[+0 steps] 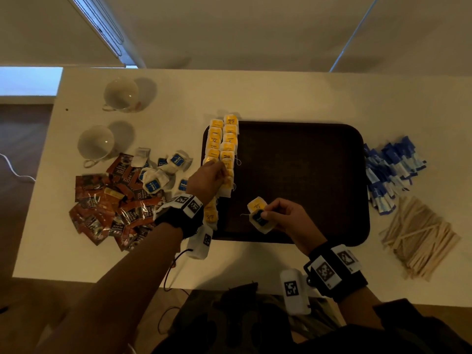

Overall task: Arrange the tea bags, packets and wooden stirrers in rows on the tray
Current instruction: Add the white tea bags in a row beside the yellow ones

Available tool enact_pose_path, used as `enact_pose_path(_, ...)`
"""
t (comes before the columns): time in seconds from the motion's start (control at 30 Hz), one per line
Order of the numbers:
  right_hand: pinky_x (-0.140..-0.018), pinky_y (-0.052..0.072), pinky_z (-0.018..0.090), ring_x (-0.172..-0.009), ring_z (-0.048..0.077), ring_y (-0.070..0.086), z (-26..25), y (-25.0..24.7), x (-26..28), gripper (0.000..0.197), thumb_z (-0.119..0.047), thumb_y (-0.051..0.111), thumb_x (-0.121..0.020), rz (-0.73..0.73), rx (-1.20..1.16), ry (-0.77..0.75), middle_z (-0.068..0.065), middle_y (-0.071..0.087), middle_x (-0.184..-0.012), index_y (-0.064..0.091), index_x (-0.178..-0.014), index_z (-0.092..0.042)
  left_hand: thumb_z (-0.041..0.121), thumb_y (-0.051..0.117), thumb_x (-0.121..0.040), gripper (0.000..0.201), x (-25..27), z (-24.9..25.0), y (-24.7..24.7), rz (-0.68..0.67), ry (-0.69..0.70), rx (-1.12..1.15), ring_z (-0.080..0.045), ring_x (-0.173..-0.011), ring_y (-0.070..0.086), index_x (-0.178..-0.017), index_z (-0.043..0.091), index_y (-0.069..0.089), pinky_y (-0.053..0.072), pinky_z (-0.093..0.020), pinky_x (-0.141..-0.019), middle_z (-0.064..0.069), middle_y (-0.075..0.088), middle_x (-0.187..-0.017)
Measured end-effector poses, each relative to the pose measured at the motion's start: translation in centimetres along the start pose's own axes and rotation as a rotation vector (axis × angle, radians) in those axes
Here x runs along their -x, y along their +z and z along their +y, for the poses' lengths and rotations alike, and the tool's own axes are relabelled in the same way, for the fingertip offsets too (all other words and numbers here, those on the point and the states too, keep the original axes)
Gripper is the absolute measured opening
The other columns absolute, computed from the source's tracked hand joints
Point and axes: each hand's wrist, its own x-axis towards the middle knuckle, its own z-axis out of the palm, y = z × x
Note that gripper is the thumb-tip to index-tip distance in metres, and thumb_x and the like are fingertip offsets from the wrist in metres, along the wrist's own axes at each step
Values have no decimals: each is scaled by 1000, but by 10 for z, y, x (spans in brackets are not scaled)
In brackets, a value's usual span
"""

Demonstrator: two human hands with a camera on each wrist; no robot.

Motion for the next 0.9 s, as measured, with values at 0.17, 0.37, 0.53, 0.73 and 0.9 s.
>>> enact_pose_path(0.17,-75,55,26,-88,14,64,0,0,-1,10,-3,60,-85,1,6,14,5,65,-96,58,-83,-12,22,54,-90,23,5,6,3,58,-15,-65,-20,-91,52,-111,16,50,42,-35,-67,-4,52,-107)
enact_pose_path(0.37,-73,55,24,-84,14,65,-1,2,-2,10,-2,61,-85,-10,-11,-17,6,65,-93,59,-82,-11,23,56,-93,13,24,22,0,35,23,325,-1,-74,54,-98,12,61,43,-9,-64,5,61,-88)
enact_pose_path(0.53,-79,54,30,-89,17,64,0,6,-4,9,-3,61,-85,-43,-2,-25,7,65,-96,59,-82,-11,27,50,-95,22,45,32,3,-350,-35,541,-6,-77,61,-105,11,62,48,-13,-57,5,62,-90)
enact_pose_path(0.73,-83,53,33,-92,19,64,2,6,-5,7,-5,61,-85,-46,30,-21,6,65,-97,60,-85,-12,22,59,-90,12,55,34,3,-349,-8,632,-9,-78,66,-97,12,60,57,-25,-70,0,65,-90)
enact_pose_path(0.9,-75,56,27,-92,15,64,2,6,-5,6,-5,59,-87,-24,18,-8,2,65,-102,59,-87,-11,15,63,-87,6,48,22,-6,-194,-23,469,-16,-75,65,-89,16,57,55,-20,-63,1,62,-86)
